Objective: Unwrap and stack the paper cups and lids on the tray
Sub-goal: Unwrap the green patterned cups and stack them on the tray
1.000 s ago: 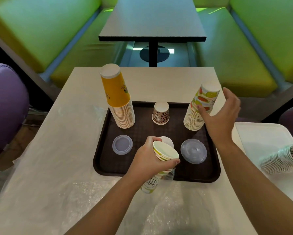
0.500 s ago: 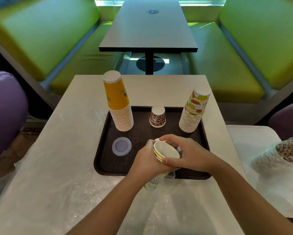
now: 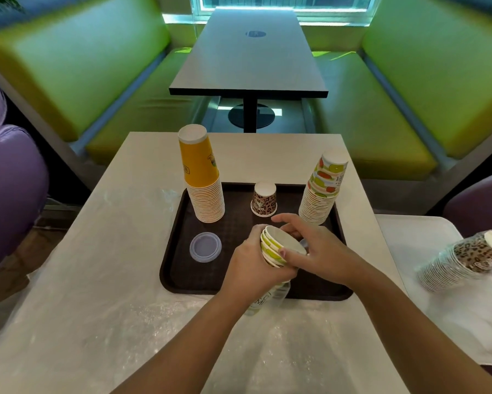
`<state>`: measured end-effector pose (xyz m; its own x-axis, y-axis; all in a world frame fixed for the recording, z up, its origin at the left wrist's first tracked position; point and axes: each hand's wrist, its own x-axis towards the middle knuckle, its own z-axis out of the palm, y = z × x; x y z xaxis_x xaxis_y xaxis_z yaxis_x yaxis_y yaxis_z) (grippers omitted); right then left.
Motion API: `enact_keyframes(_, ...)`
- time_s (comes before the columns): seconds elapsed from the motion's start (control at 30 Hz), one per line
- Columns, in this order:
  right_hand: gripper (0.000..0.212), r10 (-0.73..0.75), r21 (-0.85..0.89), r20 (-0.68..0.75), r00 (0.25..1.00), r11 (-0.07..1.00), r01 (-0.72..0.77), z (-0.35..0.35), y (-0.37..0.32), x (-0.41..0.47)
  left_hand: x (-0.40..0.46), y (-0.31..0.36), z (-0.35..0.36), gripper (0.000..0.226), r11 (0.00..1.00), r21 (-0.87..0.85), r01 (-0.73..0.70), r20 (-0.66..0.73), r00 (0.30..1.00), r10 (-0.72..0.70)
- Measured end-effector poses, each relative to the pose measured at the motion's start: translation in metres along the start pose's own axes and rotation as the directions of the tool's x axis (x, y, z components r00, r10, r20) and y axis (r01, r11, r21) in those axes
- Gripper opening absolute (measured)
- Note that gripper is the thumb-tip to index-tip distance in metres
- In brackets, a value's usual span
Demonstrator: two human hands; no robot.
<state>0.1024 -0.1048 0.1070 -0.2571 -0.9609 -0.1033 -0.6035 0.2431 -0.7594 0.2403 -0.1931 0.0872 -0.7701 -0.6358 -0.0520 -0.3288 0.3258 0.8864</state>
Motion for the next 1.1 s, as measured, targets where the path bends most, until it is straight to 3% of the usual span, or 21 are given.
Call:
enact_keyframes(0.1,0.056,-0.041,-0.094,-0.001,0.999,0.995,0.041,0.000,-0.001,0.000,-0.001,-0.004,0.001,0.064,1.000,0.016,-0.004,-0.014,1.000,0.004)
enact_keyframes(0.27,0.013,-0.215,-0.256,-0.162,0.963,0.952,0.169,0.012,-0.009,-0.002,0.002,-0.012,0.002,0.060,0.998,0.061,0.028,-0.038,0.999,-0.026)
enact_keyframes(0.33,0.009,-0.257,-0.345,-0.201,0.945,0.922,0.177,0.015,-0.011,-0.003,0.004,-0.012,0.002,0.056,0.997,0.057,0.044,-0.046,0.998,-0.041)
enact_keyframes(0.43,0.009,-0.267,-0.335,-0.340,0.902,0.930,0.149,0.011,-0.009,-0.002,0.004,-0.014,0.002,0.048,0.997,0.027,0.068,-0.044,0.997,-0.067)
enact_keyframes(0.5,0.016,-0.243,-0.305,-0.394,0.886,0.944,0.124,0.002,-0.008,-0.002,0.003,-0.018,0.001,0.047,0.997,0.019,0.080,-0.041,0.996,-0.079)
enact_keyframes(0.57,0.036,-0.239,-0.328,-0.304,0.922,0.935,0.135,-0.004,-0.006,-0.002,0.002,-0.019,0.000,0.047,0.995,-0.001,0.095,-0.021,0.995,-0.095)
enact_keyframes(0.67,0.071,-0.350,-0.508,-0.109,0.930,0.824,0.251,-0.006,0.000,-0.002,0.003,-0.016,-0.002,0.049,0.991,-0.067,0.113,0.011,0.994,-0.112)
enact_keyframes(0.77,0.097,-0.364,-0.686,-0.073,0.929,0.694,0.218,-0.006,0.012,0.002,0.007,-0.009,-0.004,0.053,0.990,-0.090,0.110,0.034,0.994,-0.107)
enact_keyframes(0.83,0.099,-0.390,-0.708,-0.147,0.909,0.683,0.178,-0.007,0.019,0.008,0.008,-0.005,-0.003,0.053,0.989,-0.093,0.111,0.050,0.993,-0.107)
enact_keyframes(0.93,0.089,-0.426,-0.645,-0.317,0.847,0.752,0.137,-0.016,0.026,0.017,0.008,-0.002,0.000,0.052,0.987,-0.107,0.118,0.049,0.992,-0.113)
enact_keyframes(1.1,0.073,-0.275,-0.315,-0.672,0.688,0.946,0.071,-0.054,0.027,0.042,0.009,0.000,0.000,0.049,0.979,-0.098,0.179,0.087,0.982,-0.171)
